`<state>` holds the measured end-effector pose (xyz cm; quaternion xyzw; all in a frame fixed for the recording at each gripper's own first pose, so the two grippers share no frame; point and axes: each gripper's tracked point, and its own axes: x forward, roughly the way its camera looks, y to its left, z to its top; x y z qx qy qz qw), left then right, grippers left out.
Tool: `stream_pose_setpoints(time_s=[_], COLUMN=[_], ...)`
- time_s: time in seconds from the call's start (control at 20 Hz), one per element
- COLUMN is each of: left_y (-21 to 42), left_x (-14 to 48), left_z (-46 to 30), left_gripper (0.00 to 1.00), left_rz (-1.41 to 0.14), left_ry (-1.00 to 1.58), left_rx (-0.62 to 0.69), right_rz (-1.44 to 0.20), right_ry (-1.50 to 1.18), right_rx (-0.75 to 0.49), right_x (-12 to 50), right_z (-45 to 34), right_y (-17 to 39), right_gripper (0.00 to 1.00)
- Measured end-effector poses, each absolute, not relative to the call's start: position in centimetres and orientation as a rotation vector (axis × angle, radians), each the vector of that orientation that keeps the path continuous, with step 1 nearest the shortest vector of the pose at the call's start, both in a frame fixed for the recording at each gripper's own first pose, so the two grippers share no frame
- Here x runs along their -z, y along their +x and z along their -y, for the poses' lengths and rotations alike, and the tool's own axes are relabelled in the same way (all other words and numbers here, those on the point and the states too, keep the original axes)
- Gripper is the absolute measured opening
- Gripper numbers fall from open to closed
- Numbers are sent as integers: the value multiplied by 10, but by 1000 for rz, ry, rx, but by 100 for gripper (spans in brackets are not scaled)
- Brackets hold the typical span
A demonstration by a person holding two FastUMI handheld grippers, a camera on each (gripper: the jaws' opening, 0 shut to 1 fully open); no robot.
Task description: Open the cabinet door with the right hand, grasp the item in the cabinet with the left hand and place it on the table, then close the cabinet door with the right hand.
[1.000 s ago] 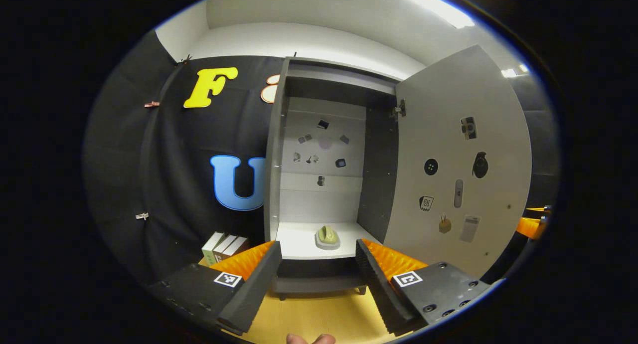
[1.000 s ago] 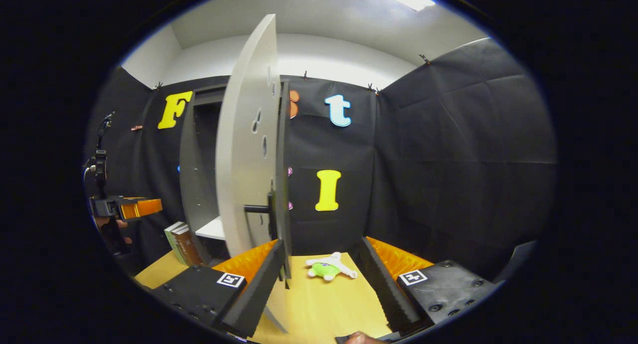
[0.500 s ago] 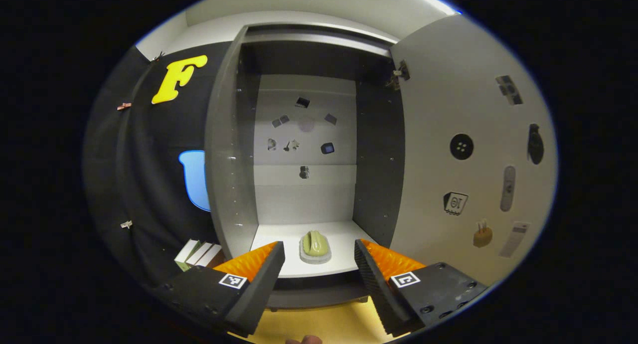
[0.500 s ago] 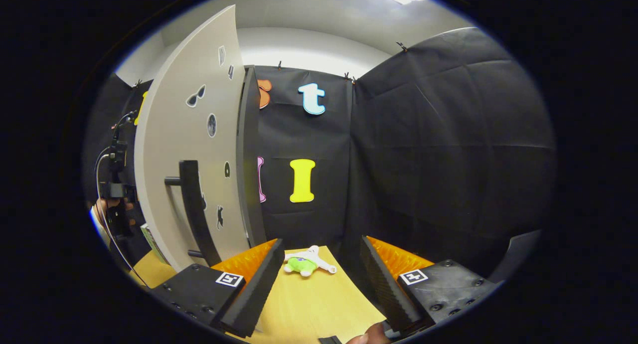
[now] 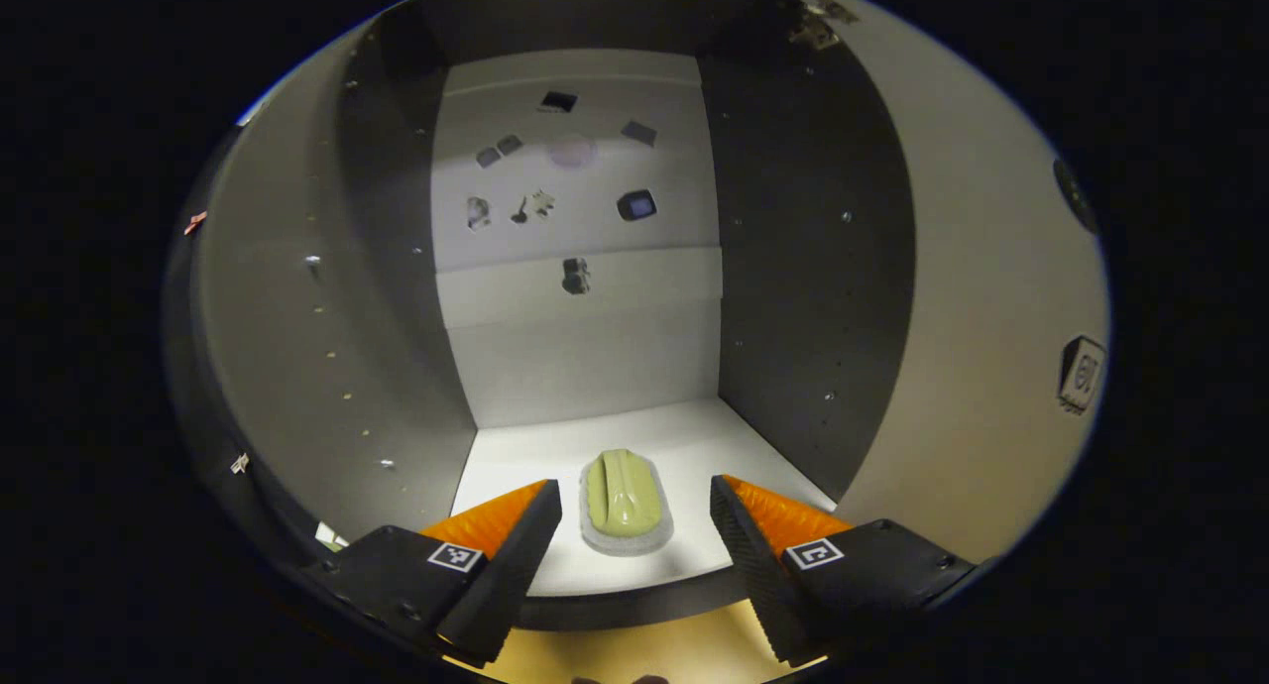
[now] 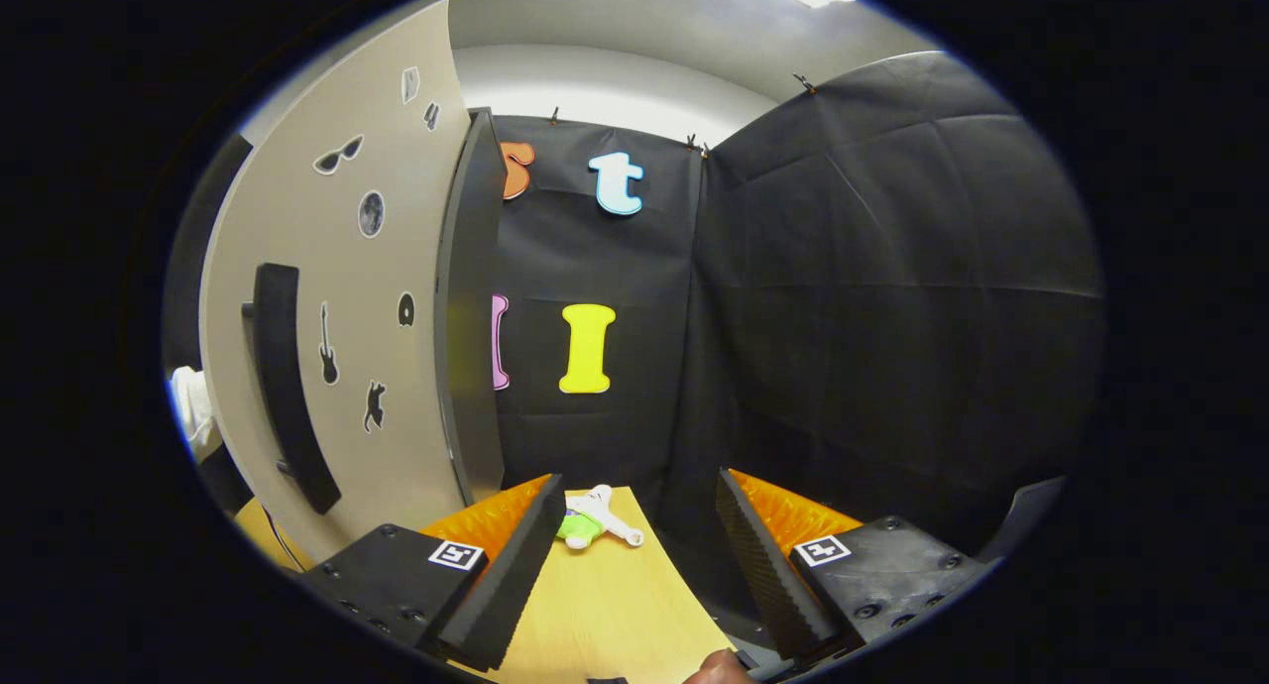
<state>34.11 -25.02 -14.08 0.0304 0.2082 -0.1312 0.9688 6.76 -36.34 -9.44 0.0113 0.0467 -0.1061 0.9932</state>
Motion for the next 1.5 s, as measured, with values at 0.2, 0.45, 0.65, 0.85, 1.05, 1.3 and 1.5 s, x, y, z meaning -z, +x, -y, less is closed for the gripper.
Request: stream_pose_setpoints(time_s=[0.2, 0.45, 0.65, 0.85, 1.05, 1.3, 1.5], left_y=[376, 404, 412, 413, 400, 361, 309], left_x=[166, 202, 218, 214, 196, 158, 138], left_z=[254, 245, 248, 247, 240, 221, 197], left_gripper=[84, 78, 59, 27, 21, 21, 21], left_rz=[-494, -582, -617, -598, -563, -490, -437], left_ry=[60, 52, 38, 28, 28, 3, 29], left_rx=[248, 188, 201, 214, 217, 226, 233], right_rz=[-105, -118, -126, -129, -109, -95, -74], right_ry=[23, 45, 52, 48, 48, 52, 75], right_rx=[200, 203, 208, 205, 195, 188, 182], right_x=[102, 109, 114, 116, 108, 99, 87], right_z=[375, 392, 400, 398, 389, 367, 346], right_y=[75, 81, 86, 91, 92, 92, 91], right_gripper=[98, 98, 95, 98, 98, 98, 95])
